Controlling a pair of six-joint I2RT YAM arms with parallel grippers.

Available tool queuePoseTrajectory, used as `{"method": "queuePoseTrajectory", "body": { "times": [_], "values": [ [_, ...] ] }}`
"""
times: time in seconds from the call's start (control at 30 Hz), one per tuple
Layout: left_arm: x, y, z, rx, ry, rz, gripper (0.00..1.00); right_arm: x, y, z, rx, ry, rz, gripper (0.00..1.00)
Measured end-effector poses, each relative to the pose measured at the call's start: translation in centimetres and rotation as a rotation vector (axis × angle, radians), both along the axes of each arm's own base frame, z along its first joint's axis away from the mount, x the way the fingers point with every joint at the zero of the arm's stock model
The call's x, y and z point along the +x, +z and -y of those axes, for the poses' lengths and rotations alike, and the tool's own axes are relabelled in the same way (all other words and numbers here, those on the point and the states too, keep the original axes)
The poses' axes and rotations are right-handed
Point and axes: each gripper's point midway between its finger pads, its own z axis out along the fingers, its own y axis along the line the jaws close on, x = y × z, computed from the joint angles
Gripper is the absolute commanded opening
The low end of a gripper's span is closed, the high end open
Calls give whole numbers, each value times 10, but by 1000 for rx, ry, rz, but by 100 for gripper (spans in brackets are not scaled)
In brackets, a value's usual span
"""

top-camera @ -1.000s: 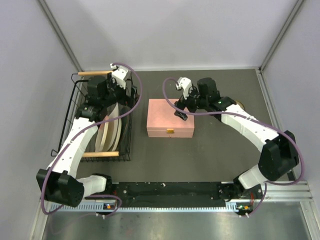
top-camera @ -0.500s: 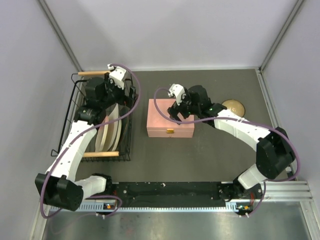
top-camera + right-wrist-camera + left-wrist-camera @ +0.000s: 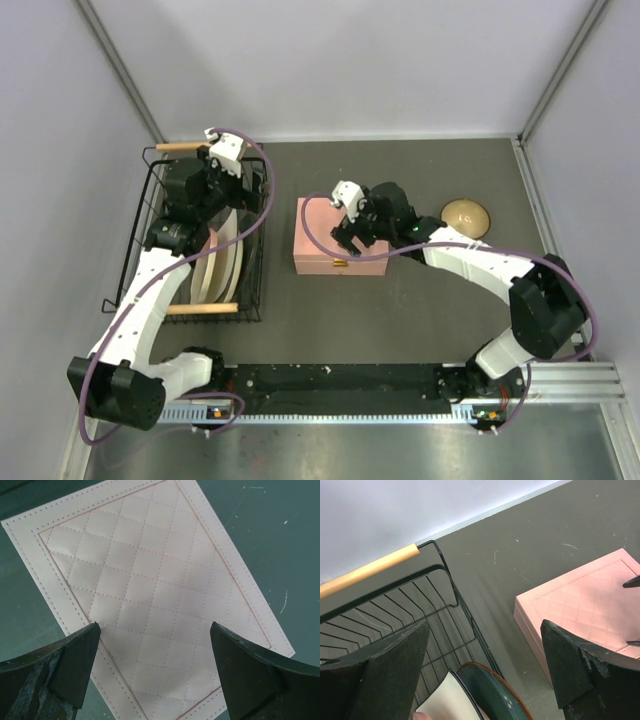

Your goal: Organize the mixed jewelry

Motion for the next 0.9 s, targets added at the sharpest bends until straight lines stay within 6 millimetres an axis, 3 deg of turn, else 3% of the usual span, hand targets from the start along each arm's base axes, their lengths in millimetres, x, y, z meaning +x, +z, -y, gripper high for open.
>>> {"method": "queuePoseTrajectory", "body": {
  "times": [0.3, 0.9],
  "values": [
    [1, 0, -2, 3, 10, 1, 99, -5, -12, -4, -48, 19, 59, 92],
    [1, -7, -4, 13, 19, -11, 99, -6, -15, -3, -28, 21, 145, 92]
  ]
}}
